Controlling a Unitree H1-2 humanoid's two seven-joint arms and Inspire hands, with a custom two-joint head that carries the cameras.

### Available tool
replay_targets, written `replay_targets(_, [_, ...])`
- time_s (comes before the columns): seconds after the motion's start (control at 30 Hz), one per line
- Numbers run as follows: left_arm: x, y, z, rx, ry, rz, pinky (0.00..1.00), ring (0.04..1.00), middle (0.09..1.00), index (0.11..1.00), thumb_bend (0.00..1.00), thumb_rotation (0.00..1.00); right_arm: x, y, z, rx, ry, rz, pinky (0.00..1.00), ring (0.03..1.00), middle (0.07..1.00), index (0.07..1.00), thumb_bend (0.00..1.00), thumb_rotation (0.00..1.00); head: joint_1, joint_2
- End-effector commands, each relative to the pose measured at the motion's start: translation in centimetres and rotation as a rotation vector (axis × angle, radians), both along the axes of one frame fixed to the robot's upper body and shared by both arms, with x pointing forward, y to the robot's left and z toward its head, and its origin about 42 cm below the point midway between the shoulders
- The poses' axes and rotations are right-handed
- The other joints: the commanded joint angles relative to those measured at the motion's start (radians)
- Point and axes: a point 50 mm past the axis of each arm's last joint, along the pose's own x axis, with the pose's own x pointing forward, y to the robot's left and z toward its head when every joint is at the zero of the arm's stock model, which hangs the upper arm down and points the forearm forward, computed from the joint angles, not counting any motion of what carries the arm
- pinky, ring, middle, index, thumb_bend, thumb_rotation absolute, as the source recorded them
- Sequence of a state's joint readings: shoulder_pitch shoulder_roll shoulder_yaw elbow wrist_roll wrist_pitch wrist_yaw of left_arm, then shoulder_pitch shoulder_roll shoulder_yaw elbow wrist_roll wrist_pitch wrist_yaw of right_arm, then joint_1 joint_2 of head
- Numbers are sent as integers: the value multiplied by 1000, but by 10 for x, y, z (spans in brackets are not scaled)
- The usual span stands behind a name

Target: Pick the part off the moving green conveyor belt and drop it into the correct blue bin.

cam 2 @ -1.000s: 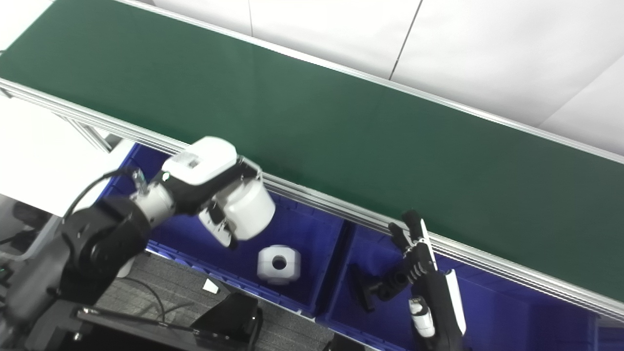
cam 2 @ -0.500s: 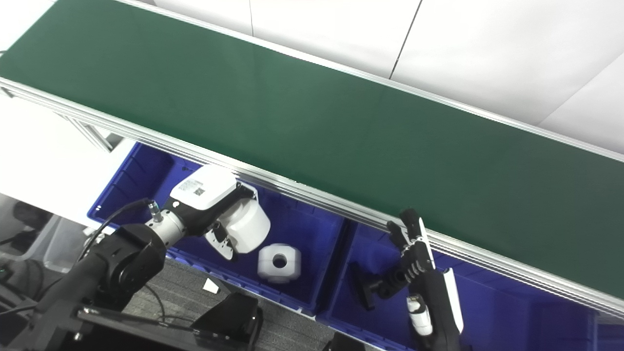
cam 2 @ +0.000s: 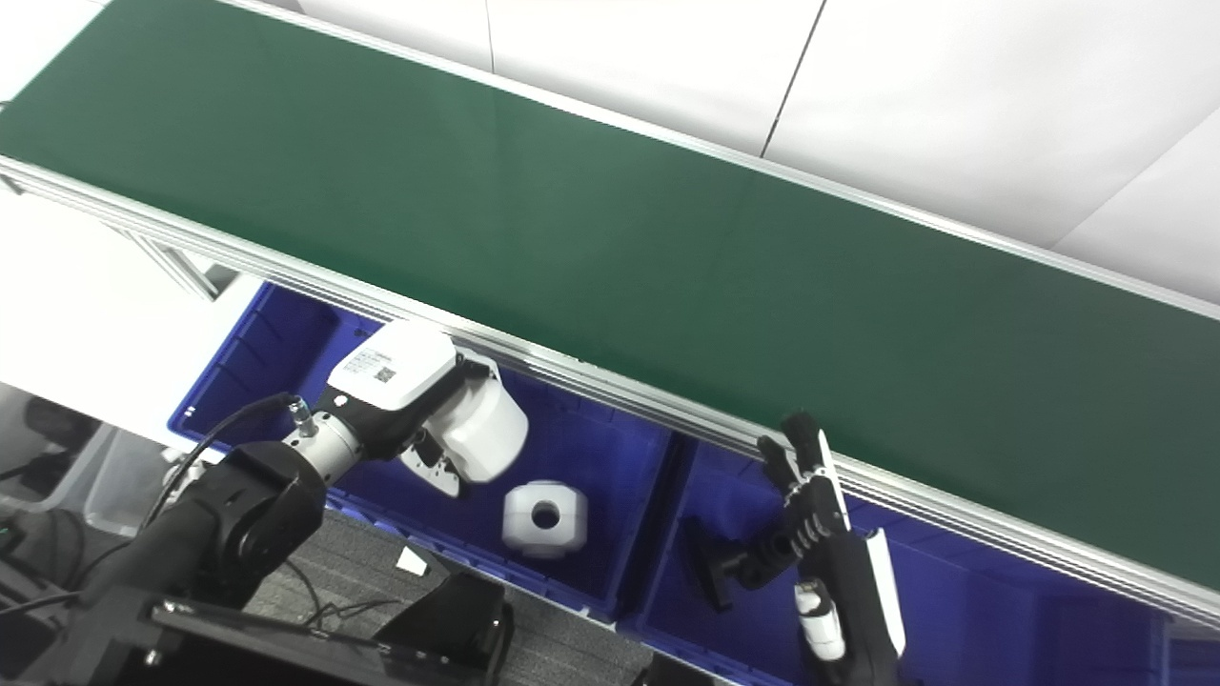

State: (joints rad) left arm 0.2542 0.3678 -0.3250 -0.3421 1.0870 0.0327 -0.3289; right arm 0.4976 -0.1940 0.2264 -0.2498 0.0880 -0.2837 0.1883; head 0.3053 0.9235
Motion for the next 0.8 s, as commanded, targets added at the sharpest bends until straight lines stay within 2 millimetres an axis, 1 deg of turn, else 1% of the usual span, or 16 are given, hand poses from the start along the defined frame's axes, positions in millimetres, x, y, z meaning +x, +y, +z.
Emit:
replay_targets(0.0, [0,2,8,51,2,-24,952,970,982,966,1000,523,-1,-2,5,1,-39,9,937,938,981,1000,906,931,1,0])
replay_targets(0.07, [-1,2,9,65,5,-37,988,993,996,991,1000,553,-1,-2,5,4,-38,9,936,936,980,1000,908,928,-3,1])
replay_targets(0.13, [-1,2,10,71,11,-46,998,999,1000,999,1000,590,-2,-1,5,2,-39,11,936,935,981,1000,902,930,-4,1])
replay_targets(0.2, [-1,1,11,77,14,-53,1000,1000,1000,1000,1000,650,-2,-1,6,2,-36,12,935,935,982,1000,901,928,-4,1])
replay_targets(0.4, [-3,-3,14,38,43,-75,1000,1000,1000,1000,1000,703,0,0,6,4,-37,11,930,930,982,1000,905,924,-10,1])
replay_targets(0.5, [-4,-4,18,-54,36,-115,1000,1000,1000,1000,1000,713,0,0,5,3,-37,14,933,932,979,1000,904,925,-23,-2])
replay_targets(0.63, [-5,-8,32,-251,14,-204,1000,1000,1000,1000,1000,736,1,4,2,-6,-46,17,929,929,980,1000,894,932,-69,-6])
replay_targets(0.67, [-5,-14,38,-341,-1,-238,1000,1000,1000,1000,1000,738,2,6,1,-15,-52,16,925,928,979,1000,892,935,-112,-9])
replay_targets(0.7, [-5,-17,42,-402,-11,-260,1000,1000,1000,1000,1000,741,2,8,1,-21,-56,15,918,928,978,1000,888,941,-112,-9])
replay_targets(0.73, [-5,-26,49,-488,-31,-286,1000,1000,1000,1000,1000,743,2,11,-1,-25,-58,14,914,927,978,1000,886,945,-156,-14])
replay_targets(0.77, [-5,-33,54,-561,-47,-306,1000,1000,1000,1000,1000,750,2,14,-2,-25,-59,13,912,927,977,1000,880,945,-178,-18])
